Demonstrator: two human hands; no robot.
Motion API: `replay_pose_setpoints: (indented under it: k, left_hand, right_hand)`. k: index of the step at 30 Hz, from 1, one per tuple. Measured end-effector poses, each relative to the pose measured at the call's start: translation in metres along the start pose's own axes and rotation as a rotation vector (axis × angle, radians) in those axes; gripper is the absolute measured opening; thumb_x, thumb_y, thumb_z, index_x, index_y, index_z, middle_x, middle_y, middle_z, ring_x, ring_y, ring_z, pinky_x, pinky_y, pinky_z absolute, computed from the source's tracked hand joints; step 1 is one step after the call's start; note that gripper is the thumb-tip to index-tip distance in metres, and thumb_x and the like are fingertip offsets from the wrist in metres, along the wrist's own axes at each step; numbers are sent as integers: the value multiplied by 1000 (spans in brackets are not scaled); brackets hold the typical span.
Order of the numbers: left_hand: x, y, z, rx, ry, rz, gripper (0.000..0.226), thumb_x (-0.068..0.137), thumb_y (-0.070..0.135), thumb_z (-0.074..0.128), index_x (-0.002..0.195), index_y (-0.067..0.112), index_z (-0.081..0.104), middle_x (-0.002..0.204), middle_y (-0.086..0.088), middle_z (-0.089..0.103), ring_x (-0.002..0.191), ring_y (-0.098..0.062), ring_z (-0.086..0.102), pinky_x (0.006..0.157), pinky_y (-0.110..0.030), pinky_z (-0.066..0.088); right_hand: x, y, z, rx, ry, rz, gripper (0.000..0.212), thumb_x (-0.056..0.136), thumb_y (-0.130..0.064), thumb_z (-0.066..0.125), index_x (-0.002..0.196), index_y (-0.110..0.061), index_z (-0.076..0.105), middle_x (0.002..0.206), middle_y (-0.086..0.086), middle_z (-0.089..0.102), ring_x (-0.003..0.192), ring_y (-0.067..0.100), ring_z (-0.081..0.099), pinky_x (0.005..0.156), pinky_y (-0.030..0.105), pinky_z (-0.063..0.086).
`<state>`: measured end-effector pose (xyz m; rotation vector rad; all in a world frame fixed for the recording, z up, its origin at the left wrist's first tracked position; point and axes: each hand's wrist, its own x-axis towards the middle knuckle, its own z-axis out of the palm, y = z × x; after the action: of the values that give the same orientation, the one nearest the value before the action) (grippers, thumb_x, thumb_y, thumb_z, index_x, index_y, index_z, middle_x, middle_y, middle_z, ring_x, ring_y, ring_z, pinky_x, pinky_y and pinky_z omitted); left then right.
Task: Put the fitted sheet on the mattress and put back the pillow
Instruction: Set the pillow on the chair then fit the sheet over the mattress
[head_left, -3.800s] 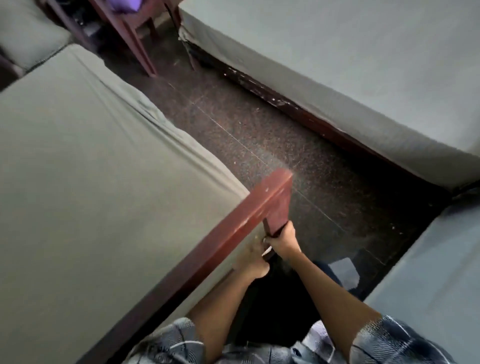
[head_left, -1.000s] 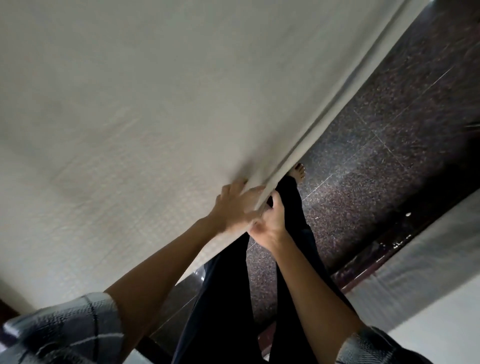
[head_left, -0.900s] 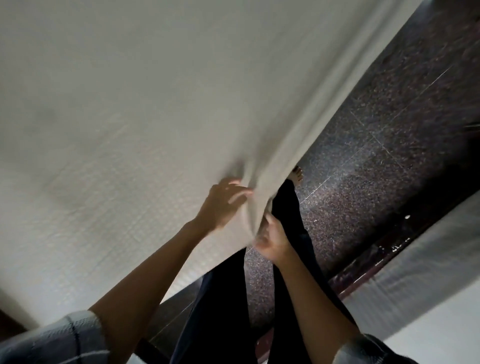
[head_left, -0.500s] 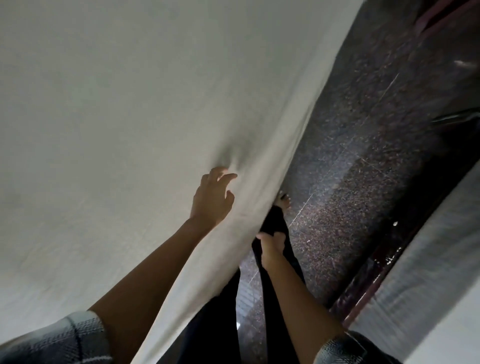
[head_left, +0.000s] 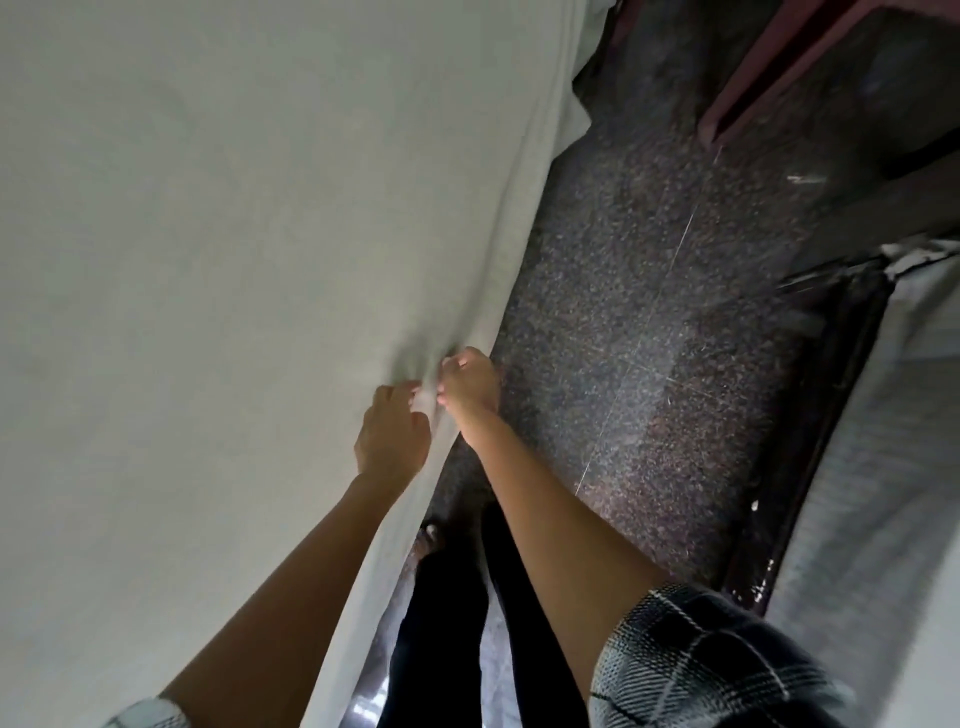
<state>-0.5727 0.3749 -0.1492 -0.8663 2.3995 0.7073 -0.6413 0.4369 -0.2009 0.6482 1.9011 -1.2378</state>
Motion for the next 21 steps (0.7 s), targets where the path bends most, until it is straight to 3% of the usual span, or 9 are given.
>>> replay_pose_setpoints:
  k: [3,5,11,14,17,19,21]
  left_hand:
    - [3,1,-2,1,2,4,40,92,8,42,129,19,50,126,-6,50,112,-26,54,90,-39,44]
    - [6,0,-2,-31,29,21,37,92,7,42,124,18,54,121,-5,53,110,-24,55,90,-40,46]
    - [39,24,-10,2,242,71,29,80,-6,51,96,13,65,111,-4,54,99,-30,52,74,-40,47]
    - [72,50,-20,83,283,209,41,72,-2,62,110,14,61,121,-11,54,103,-35,53,81,-44,47]
    - [111,74,-32,168,250,274,48,74,12,70,120,17,58,133,-16,48,114,-37,51,89,-47,46]
    - [133,87,-42,190,251,328,34,74,13,71,107,17,63,130,-14,50,111,-37,52,86,-45,47]
    - [153,99,-52,189,229,379,18,76,9,68,92,18,65,127,-10,52,107,-33,53,82,-42,48]
  right_hand:
    - [-4,-10,-10,-91,15,-63,29,97,-24,43,117,-6,53,119,14,61,105,31,61,78,32,45]
    - [4,-16,-16,-132,-12,-102,36,99,-31,41,122,-4,46,124,16,57,108,32,57,77,32,41]
    - [38,-18,-36,-533,-130,-274,25,99,-21,36,105,-7,56,108,19,64,103,34,59,80,36,43]
    - [47,-12,-25,-286,-169,-70,17,94,-20,42,88,-16,58,101,15,62,101,29,60,92,43,48]
    - [77,-30,-22,51,44,119,20,84,-10,54,72,-24,47,86,8,59,89,29,62,76,39,54]
    - [105,-56,-40,226,231,184,16,87,-7,45,89,-21,54,92,15,63,86,32,63,71,40,53]
    - [135,-87,-58,395,290,200,29,95,-11,36,117,-19,52,97,14,61,73,27,60,65,35,52]
